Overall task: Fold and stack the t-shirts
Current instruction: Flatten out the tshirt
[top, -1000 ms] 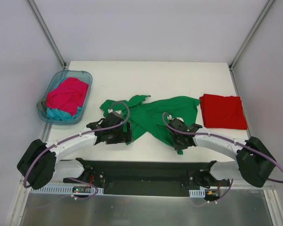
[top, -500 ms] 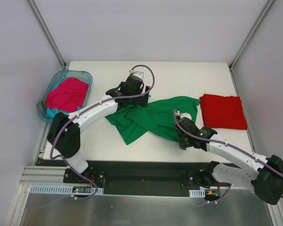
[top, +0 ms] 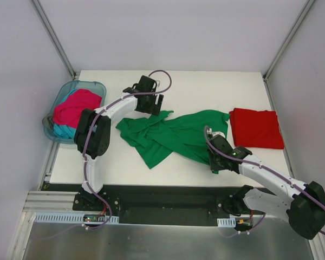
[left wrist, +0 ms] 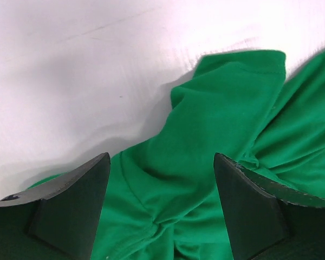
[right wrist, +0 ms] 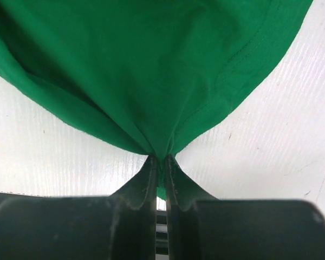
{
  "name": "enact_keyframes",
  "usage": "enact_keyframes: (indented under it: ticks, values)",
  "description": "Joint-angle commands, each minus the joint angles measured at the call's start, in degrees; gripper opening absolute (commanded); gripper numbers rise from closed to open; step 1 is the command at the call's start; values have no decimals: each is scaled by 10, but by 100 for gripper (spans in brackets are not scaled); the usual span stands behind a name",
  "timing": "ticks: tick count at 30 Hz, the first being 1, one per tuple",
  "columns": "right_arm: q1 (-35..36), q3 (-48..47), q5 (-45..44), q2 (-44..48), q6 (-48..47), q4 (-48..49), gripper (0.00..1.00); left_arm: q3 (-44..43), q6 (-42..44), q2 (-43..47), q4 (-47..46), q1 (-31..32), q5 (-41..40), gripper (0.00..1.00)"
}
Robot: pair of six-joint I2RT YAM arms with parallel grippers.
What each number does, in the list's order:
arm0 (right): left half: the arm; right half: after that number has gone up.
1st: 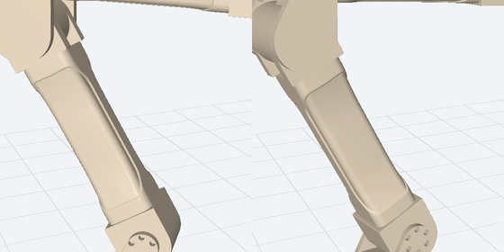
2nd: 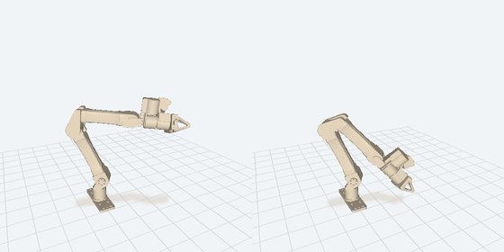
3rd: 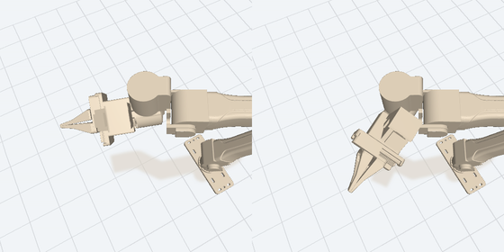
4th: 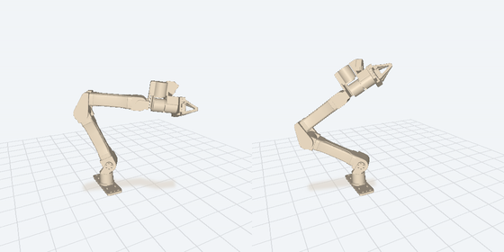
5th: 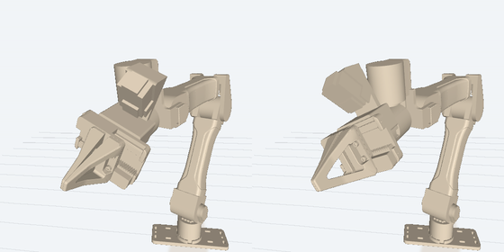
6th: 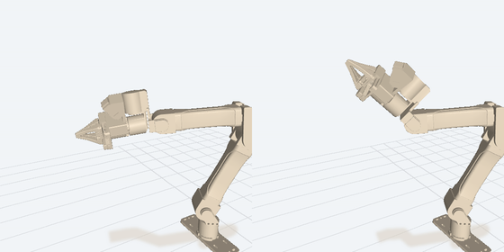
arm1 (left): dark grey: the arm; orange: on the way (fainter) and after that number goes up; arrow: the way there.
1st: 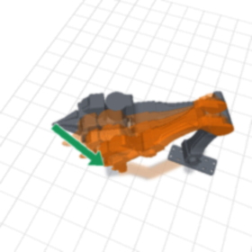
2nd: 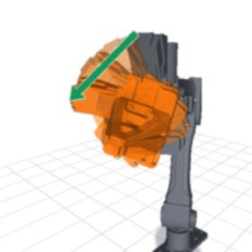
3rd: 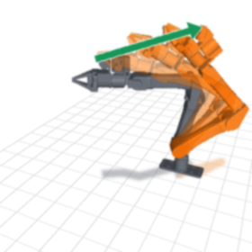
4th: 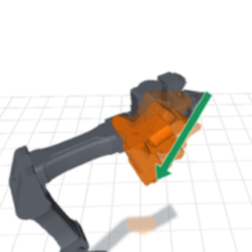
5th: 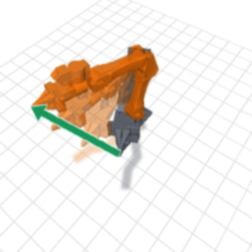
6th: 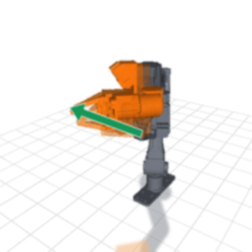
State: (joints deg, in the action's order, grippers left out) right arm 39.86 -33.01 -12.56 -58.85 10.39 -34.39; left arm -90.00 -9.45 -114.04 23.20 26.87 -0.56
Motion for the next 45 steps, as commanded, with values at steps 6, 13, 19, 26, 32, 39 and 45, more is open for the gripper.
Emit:
enact_keyframes:
  ticks: [6, 13, 19, 26, 32, 39, 45]
  values:
    - [-28, 8, 25, -7, -19, 19, 5, -12, 71, -26, 12, 8, 149, 70]
    - [-35, 10, 30, -3, -24, 19, 5, -8, 75, -44, 14, 7, 59, 50]
    - [-40, 10, 25, 4, -23, 15, 5, -15, 76, -37, 14, 7, 11, 18]
    - [-47, 10, 6, 23, -21, 2, 5, -3, 44, 13, 13, 6, -72, 0]
    - [-51, -21, -37, 42, -21, -23, 4, 61, 8, 142, -5, 6, -168, 0]
    - [-51, -156, -122, 80, -51, -101, 4, 160, -22, 360, -49, 6, -221, 0]
    - [-51, -321, -153, 124, -99, -153, 4, 173, -27, 541, -54, 6, -220, 0]
